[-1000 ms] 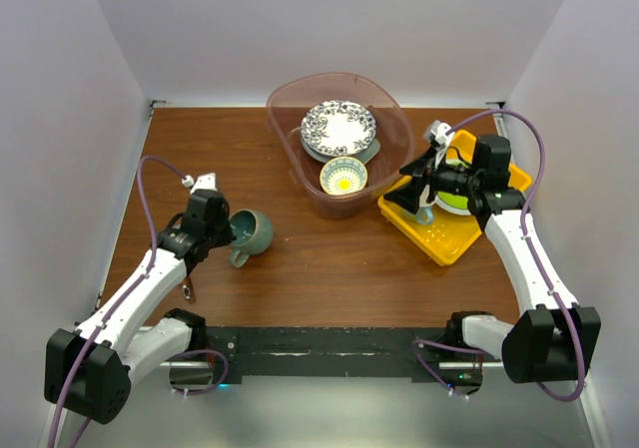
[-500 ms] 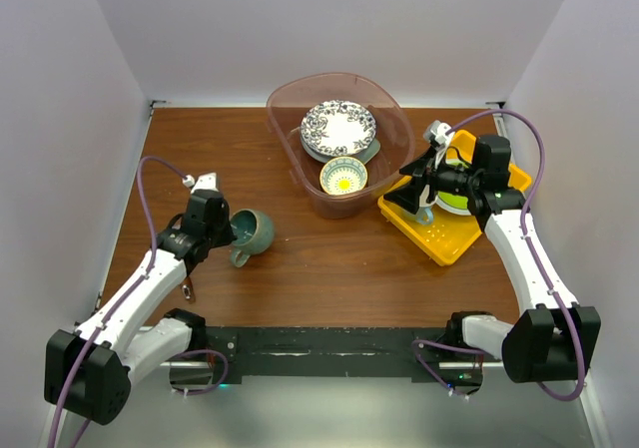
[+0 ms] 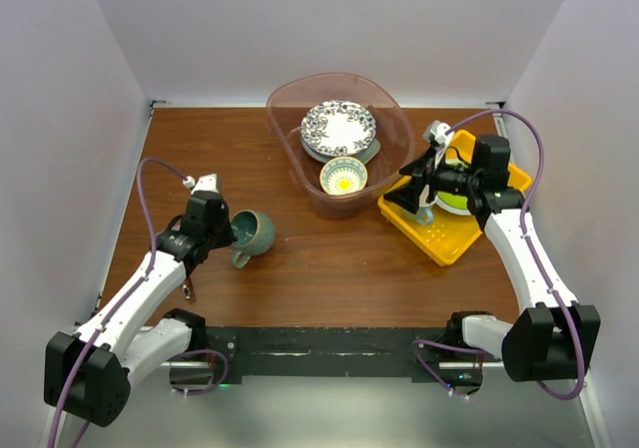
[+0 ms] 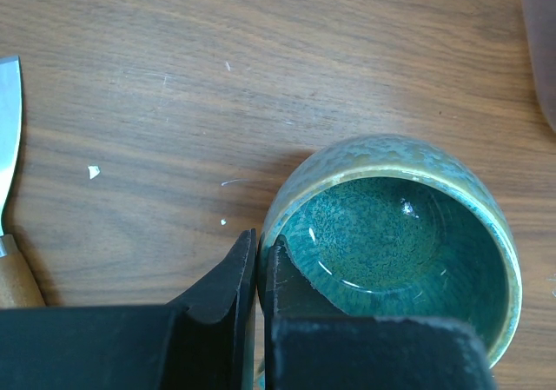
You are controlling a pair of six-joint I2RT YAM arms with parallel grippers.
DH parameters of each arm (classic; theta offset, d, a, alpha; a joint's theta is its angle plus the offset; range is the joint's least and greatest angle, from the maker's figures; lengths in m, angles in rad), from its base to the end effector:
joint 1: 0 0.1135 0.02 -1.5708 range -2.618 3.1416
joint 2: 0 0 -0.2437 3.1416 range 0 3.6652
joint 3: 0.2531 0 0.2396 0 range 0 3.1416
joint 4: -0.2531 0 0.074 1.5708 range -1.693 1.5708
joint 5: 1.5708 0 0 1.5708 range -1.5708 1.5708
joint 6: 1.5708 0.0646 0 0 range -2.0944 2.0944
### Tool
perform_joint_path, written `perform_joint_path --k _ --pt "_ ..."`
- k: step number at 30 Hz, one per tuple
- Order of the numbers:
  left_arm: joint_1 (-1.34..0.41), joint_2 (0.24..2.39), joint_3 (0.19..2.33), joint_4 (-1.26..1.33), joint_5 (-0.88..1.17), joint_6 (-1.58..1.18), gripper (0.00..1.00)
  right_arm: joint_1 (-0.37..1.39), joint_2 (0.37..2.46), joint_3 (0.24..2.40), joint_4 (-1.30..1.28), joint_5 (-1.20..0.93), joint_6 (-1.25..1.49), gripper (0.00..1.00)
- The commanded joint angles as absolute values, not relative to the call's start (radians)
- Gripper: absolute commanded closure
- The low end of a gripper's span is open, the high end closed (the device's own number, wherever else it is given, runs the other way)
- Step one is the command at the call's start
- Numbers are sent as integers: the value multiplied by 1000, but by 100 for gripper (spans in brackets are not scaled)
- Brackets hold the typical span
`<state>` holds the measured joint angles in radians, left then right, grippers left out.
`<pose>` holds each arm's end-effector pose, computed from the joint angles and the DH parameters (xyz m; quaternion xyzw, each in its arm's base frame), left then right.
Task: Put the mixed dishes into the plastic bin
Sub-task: Pick up the cup at the center of the board.
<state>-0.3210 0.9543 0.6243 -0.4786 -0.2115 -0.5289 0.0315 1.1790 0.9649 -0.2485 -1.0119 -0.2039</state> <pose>0.2061 -0.0542 0.1947 -0.1348 0.9140 -0.0632 0.3774 0.2614 0.0630 0.2998 -0.3406 0.7087 0.3710 0.4940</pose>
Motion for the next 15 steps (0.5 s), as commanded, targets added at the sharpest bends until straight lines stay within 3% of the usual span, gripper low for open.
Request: perform_joint_path --k 1,15 --pt "-318 914 646 -345 -186 -525 100 26 1183 1000 -241 -1006 -225 2" --pt "-318 881 689 -364 -146 -515 100 26 1184 1000 -239 -1005 -225 2"
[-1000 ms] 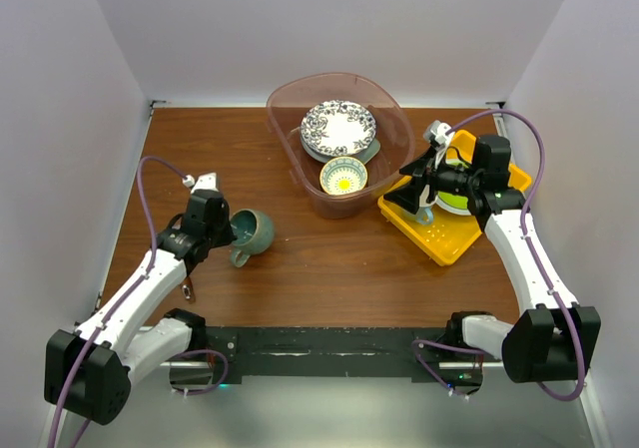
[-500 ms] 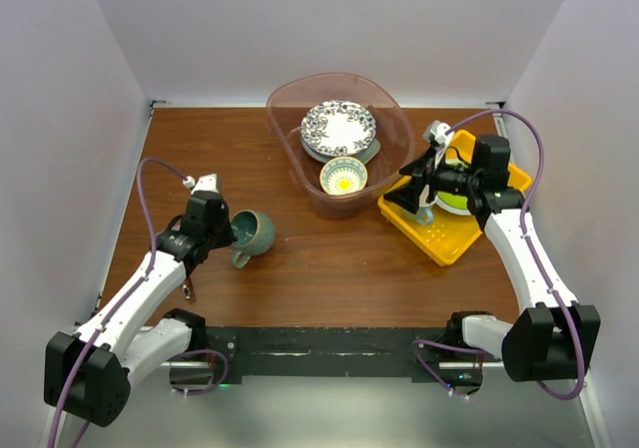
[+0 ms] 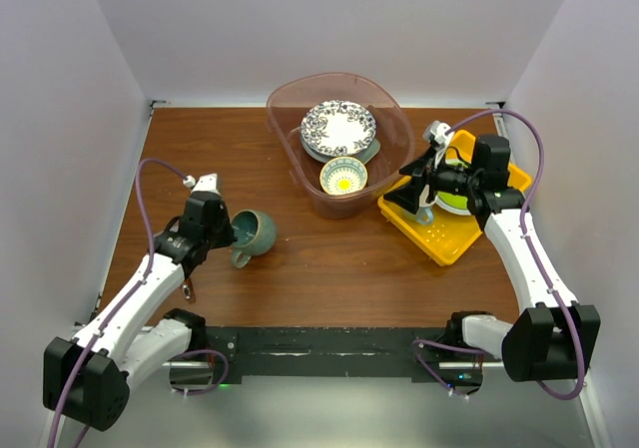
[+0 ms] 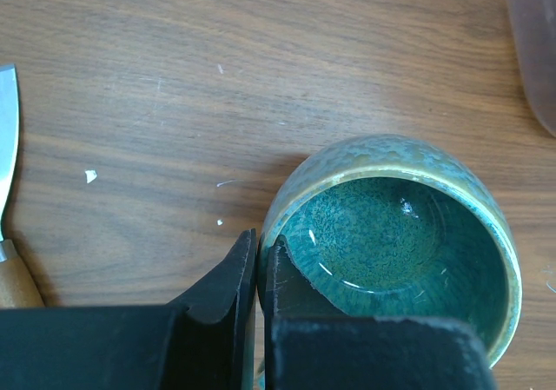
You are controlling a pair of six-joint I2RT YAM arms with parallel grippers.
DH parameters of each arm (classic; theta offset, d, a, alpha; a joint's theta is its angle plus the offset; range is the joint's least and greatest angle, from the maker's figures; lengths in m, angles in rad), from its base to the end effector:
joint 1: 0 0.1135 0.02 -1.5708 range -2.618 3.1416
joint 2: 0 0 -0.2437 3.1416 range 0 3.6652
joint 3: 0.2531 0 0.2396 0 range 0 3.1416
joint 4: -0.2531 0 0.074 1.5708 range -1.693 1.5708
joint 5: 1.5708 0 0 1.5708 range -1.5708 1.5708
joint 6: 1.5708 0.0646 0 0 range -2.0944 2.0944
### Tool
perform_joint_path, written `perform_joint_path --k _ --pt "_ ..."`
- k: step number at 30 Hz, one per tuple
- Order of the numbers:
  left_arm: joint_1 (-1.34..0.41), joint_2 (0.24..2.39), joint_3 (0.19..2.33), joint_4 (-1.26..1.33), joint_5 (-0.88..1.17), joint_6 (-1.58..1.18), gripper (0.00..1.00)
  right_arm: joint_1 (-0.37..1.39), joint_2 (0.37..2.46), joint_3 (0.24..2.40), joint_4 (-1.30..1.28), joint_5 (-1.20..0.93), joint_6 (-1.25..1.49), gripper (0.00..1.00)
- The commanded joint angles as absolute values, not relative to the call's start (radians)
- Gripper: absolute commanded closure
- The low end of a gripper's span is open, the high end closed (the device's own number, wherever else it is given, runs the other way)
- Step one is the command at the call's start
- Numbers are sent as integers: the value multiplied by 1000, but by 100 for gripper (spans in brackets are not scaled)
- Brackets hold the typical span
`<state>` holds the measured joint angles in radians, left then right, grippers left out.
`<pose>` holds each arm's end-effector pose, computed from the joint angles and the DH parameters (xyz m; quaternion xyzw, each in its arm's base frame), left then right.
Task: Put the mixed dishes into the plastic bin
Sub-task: Pick up the cup at the center of the board, then place the cup in the plastic bin.
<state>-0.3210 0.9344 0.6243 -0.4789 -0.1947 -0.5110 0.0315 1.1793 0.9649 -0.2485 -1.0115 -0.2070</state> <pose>0.2043 -0.0548 0.1984 -0.1241 0.9125 -0.0710 0.3832 0.2615 0.0630 0.2997 -0.3415 0.7084 0.3701 0.4945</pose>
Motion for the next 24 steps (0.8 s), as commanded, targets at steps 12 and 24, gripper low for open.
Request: perform_joint_path --k 12,24 --pt "-330 856 824 -388 -29 -514 100 26 1187 1002 -242 -1003 -227 2" --pt "-552 963 1041 -413 -163 -505 100 25 1186 1005 -250 -1011 -232 2"
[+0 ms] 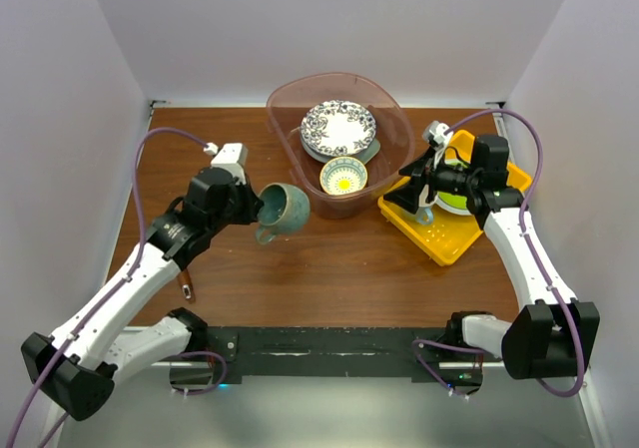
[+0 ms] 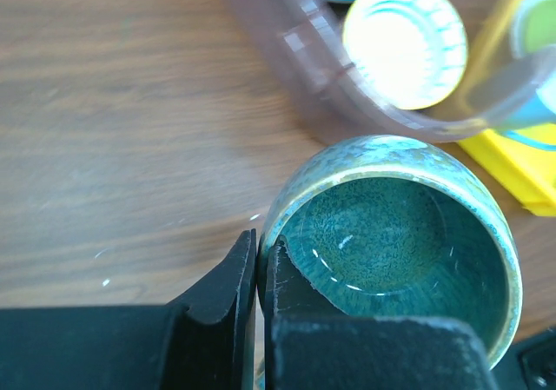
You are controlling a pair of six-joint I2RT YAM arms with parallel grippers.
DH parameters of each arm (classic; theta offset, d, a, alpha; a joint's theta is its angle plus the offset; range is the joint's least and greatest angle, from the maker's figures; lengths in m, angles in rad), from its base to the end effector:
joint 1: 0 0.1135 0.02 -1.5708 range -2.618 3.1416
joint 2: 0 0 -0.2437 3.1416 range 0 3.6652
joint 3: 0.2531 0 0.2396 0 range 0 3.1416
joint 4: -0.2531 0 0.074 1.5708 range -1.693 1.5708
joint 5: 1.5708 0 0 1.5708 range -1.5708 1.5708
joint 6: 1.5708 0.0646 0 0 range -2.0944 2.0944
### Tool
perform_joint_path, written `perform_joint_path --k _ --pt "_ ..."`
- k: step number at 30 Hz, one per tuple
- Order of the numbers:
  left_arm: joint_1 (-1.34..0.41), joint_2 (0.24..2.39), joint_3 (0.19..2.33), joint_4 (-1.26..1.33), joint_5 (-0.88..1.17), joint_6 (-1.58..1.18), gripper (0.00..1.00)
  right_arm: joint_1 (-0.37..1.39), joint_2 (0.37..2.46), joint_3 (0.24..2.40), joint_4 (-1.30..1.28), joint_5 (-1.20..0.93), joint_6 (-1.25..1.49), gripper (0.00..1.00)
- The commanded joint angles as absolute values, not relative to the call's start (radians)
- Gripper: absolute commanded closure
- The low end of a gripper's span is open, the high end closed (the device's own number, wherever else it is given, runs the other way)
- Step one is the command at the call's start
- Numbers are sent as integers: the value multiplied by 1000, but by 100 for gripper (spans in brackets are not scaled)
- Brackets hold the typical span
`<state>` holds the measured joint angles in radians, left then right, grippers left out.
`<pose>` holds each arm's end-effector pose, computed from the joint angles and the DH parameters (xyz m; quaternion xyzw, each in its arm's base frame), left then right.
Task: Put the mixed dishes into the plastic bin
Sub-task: Place the cup in the plastic bin.
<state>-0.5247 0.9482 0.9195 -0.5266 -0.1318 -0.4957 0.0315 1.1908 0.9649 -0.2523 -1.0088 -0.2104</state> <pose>0.2023 -0.1073 0.2920 -0.0194 0.8723 -0.1867 0.4515 0.2635 0.0630 0.2964 -0.3395 0.7123 0.3707 0.4899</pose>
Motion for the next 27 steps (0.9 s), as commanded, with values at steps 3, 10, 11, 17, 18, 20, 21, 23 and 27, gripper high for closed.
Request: perform_joint_path --k 3,10,11,17,18,20,21,23,27 --pt "-566 997 1089 -408 -163 -494 100 25 1183 1005 -252 -1014 -232 2" --pt "-603 1097 1205 -400 -163 -462 100 25 1181 1008 -255 -1014 -235 2" --pt "-606 1106 1218 -402 -164 -457 100 25 1181 1008 -255 -1014 -235 2" --pt "-621 1184 1321 -407 -172 -423 100 25 1180 1009 -256 -1014 -236 2" --pt "-623 1193 1331 -408 -172 -413 100 25 1180 1009 -256 -1014 -236 2" --pt "-623 1227 1364 -408 -173 -403 100 25 1180 1009 -256 -1014 -238 2" --pt "-624 1239 1374 -411 -173 -399 100 25 1180 1009 -259 -1014 -238 2" --pt "-624 1278 1407 -413 -169 -388 100 26 1178 1009 -261 -1012 -239 2" --pt "-623 1342 1459 -411 -160 -370 100 25 1180 1011 -262 -1012 -242 2"
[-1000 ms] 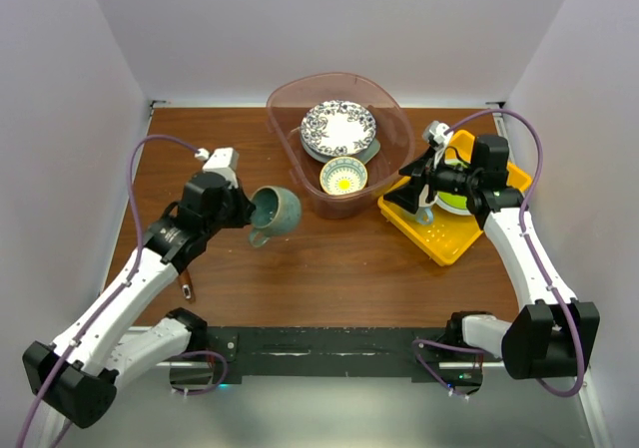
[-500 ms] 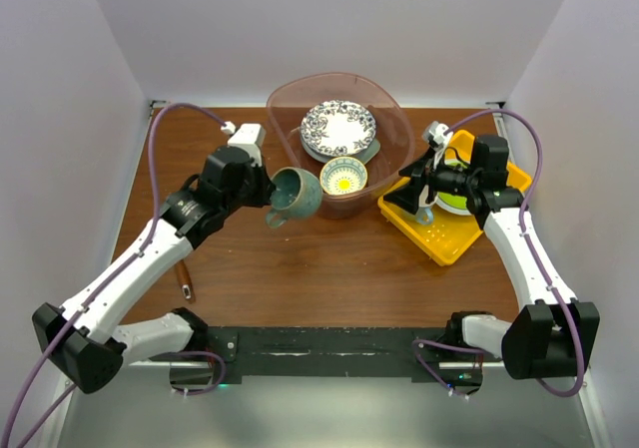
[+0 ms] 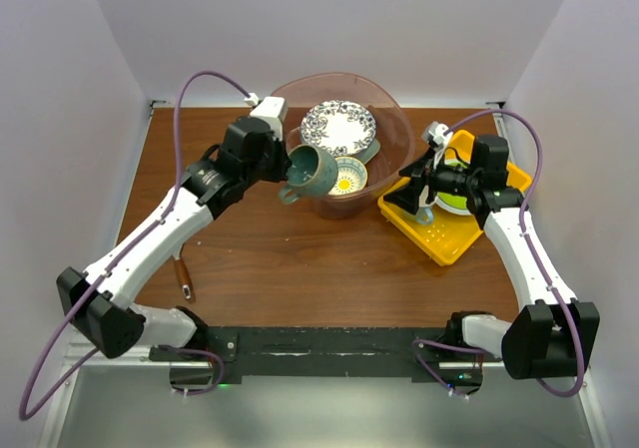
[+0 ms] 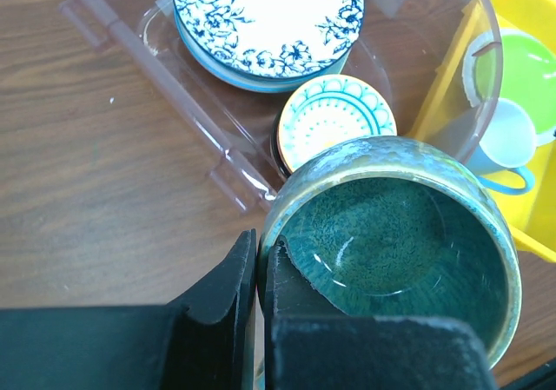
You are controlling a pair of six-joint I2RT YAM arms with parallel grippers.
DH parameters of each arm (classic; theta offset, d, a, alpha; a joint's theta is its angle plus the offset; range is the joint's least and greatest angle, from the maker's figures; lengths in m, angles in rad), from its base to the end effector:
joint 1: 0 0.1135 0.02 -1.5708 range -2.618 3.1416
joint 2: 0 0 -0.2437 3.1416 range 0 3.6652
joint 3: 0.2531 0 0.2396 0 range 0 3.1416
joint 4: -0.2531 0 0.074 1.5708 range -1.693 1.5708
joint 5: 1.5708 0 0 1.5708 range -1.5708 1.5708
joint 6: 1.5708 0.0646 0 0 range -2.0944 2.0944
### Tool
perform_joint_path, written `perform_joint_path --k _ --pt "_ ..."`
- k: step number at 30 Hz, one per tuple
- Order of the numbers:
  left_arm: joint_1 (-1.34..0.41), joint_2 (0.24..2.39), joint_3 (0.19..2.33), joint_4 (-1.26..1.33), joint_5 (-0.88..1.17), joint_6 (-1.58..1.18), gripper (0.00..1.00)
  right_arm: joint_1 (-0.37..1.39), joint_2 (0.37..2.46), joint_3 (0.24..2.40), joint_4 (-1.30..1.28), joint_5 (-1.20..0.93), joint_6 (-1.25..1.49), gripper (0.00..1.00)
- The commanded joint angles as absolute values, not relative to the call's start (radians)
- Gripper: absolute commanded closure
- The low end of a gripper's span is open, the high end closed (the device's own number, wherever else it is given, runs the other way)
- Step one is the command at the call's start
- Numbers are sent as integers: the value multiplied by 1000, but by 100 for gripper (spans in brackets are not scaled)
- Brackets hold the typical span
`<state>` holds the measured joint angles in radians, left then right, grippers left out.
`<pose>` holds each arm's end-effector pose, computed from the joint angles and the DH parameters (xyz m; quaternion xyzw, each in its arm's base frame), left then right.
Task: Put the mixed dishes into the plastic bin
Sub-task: Place the cup in the plastic bin.
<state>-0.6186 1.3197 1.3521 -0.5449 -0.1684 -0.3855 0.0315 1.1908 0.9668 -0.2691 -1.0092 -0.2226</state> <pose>0.2583 -0.1706 0.3495 0.0579 0.8593 -0.1784 0.4759 0.2627 0.0630 0.2955 -0.3413 0.7138 0.3702 0.4867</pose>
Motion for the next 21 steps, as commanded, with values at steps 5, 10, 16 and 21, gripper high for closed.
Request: perform_joint_path --k 5,10,16,21 --pt "-623 1462 1563 -429 -144 -347 100 26 1181 1012 -265 -1008 -245 2" --pt "-624 1589 1676 -443 -153 -318 100 25 1178 1012 -267 -1008 -245 2" --pt "-624 1753 1838 -506 -156 -282 100 25 1177 1014 -270 -1009 -248 2" --pt "-623 1863 1923 -528 -143 -267 100 23 1173 1015 -273 -1008 -253 2"
